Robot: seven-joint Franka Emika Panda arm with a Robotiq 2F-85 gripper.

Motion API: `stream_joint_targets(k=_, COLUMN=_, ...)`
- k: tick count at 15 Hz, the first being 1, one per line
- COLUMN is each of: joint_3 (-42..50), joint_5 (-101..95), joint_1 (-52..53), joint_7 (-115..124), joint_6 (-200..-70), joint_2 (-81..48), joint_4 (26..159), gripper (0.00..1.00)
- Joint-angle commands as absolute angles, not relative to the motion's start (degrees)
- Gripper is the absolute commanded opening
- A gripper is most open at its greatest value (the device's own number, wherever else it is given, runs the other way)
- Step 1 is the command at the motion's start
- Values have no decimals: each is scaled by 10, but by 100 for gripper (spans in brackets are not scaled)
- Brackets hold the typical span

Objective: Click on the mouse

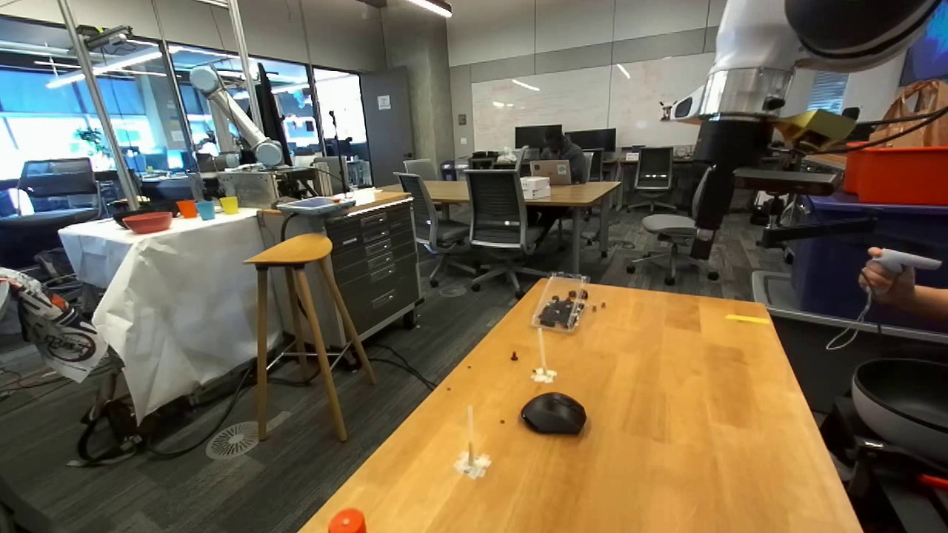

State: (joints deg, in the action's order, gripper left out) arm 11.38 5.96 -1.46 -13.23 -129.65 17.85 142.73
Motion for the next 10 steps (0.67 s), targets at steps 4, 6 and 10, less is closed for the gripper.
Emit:
stream_joint_targets(k=4, joint_3=88, joint_5=53, joint_1=-23, joint_7=-114, joint_6=-1344, joint_2=26, joint_4=1348, gripper=42)
stream_joint_targets(k=6, joint_3=78, joint_5=51, joint_1=-22, joint_7=-109, joint_6=-1362, joint_2=-9, joint_4=1333, gripper=27)
stream_joint_targets(k=10, joint_3=57, joint_5=47, joint_1=-19, joint_7=-92, joint_6=-1414, joint_2=-77, joint_4=1311, gripper=0)
